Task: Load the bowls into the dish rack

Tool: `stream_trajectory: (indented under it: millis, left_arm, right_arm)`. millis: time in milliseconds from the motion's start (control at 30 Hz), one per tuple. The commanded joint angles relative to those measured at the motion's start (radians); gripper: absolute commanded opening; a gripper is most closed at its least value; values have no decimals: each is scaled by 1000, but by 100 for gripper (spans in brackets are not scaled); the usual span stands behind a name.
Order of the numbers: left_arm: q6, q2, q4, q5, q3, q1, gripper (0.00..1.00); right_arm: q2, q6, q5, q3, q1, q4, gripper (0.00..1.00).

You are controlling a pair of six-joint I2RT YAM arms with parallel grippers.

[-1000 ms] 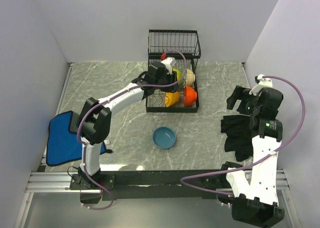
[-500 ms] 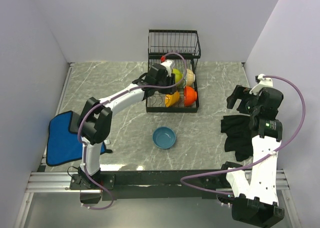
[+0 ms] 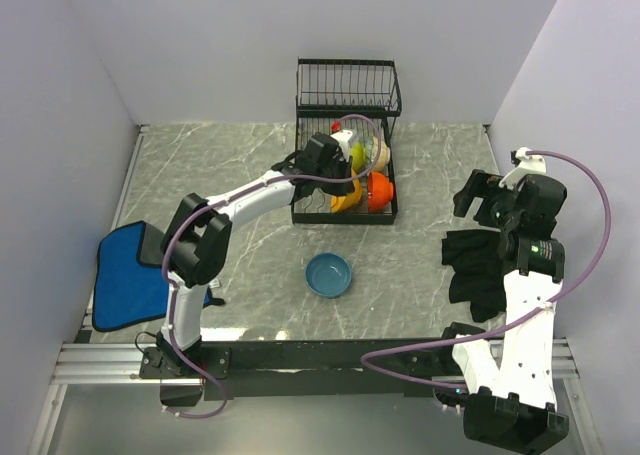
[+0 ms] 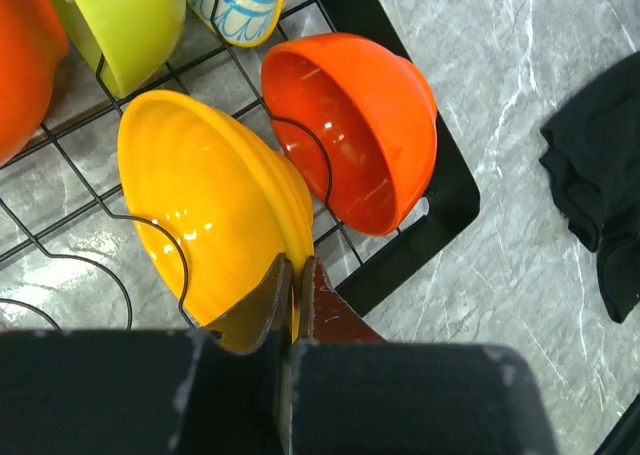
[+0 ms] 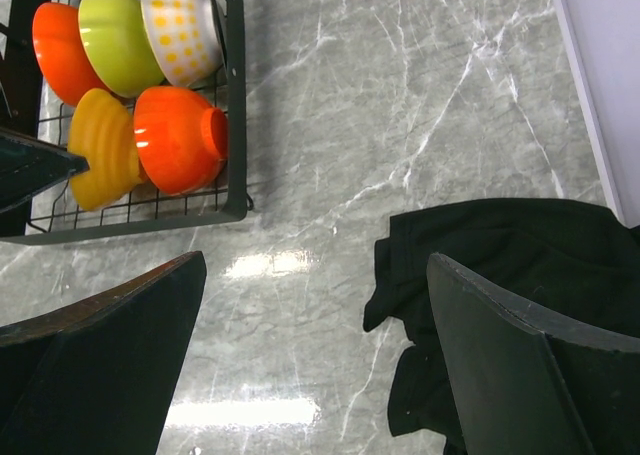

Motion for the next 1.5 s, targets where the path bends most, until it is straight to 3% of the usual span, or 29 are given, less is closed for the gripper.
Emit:
stream_trajectory:
  millis: [0, 767, 1000, 1267, 1467]
  left_arm:
    - [39, -37, 33, 29, 15, 11, 1]
    - [-312, -105, 159, 284, -15, 108, 1]
    - [-513, -100, 349, 413, -122, 168, 1]
    - [-723, -44, 687, 574, -204, 186, 1]
    - [-791, 4, 778, 599, -212, 185, 1]
  right_arm:
    - [-22, 12, -1, -10, 6, 49, 100]
    - [2, 21, 7, 24, 6, 40, 100]
    - [24, 15, 11, 50, 6, 34, 100]
    - [39, 2, 22, 75, 4, 19, 100]
    - [53, -8, 28, 93, 4, -6, 100]
